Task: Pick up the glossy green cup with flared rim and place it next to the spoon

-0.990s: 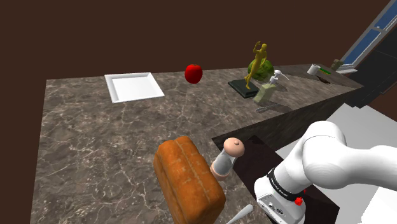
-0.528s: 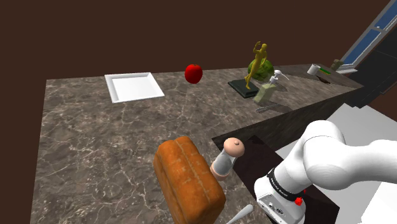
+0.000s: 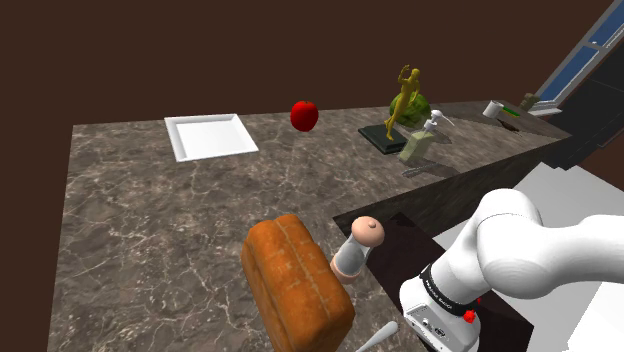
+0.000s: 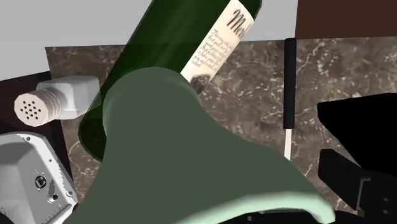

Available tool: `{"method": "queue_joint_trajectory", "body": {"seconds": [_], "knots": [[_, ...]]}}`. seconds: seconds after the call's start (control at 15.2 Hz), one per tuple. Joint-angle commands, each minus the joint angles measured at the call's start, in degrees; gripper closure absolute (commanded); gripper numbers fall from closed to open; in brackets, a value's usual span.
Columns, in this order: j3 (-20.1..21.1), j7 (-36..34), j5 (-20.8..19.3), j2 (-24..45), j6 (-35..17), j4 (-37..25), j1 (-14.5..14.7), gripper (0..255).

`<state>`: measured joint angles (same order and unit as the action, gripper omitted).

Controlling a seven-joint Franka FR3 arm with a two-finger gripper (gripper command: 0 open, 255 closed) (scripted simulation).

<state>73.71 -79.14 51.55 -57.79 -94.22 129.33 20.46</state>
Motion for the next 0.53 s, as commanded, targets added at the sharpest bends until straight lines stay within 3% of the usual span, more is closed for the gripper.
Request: {"method": "queue_joint_trajectory", "body": {"seconds": [0.0, 0.2, 0.46], "knots": [[-1.06, -0.12, -1.09, 0.42, 1.36, -0.91, -0.13, 0], [-4.21, -1.11, -3.89, 1.55, 5.10, -4.85, -0.61, 0], [-4.21, -1.10, -3.89, 1.55, 5.10, -4.85, -0.61, 0]]}}
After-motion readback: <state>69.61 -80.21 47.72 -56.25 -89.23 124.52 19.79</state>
